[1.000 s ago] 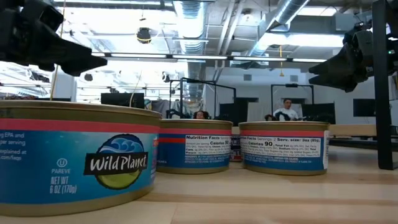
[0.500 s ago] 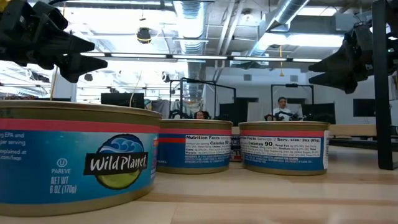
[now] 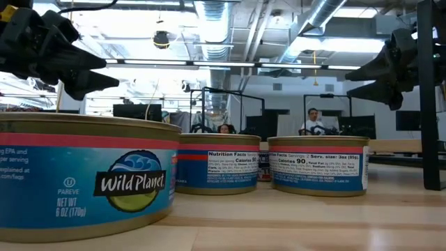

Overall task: Stack canned seafood by type on shelf
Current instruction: Put the blue tuna can on the shelf

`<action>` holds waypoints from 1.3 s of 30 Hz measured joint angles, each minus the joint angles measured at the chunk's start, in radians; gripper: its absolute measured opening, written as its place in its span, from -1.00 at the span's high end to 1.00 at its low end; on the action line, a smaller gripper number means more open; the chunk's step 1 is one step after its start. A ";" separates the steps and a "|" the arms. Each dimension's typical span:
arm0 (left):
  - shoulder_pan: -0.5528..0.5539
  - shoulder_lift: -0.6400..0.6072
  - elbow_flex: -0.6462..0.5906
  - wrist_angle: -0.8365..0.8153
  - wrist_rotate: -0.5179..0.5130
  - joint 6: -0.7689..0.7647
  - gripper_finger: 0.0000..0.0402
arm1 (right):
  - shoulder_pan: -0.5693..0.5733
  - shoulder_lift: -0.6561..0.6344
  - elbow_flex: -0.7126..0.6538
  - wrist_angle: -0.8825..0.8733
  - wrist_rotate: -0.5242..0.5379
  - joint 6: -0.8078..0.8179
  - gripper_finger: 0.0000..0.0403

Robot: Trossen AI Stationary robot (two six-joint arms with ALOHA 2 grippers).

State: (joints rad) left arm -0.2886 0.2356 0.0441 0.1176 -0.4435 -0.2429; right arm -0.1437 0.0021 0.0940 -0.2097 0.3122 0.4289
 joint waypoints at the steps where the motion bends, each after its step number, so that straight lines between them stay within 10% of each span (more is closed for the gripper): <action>1: 0.000 0.000 0.000 -0.005 0.005 -0.006 -0.39 | 0.003 0.000 0.000 0.000 0.000 0.015 -0.37; 13: 0.001 0.004 0.063 -0.079 -0.095 0.000 -0.39 | 0.059 0.140 0.019 0.222 -0.029 -0.092 -0.37; 23: 0.033 0.131 0.281 -0.307 -0.043 -0.004 -0.39 | 0.030 0.671 0.280 0.358 -0.063 -0.171 -0.37; 39: -0.081 0.293 0.323 -0.221 0.071 -0.065 -0.39 | 0.179 1.431 0.774 0.447 -0.169 -0.325 -0.37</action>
State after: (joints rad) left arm -0.3696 0.5288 0.3668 -0.1031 -0.3728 -0.3077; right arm 0.0355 1.4335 0.8682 0.2371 0.1436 0.1036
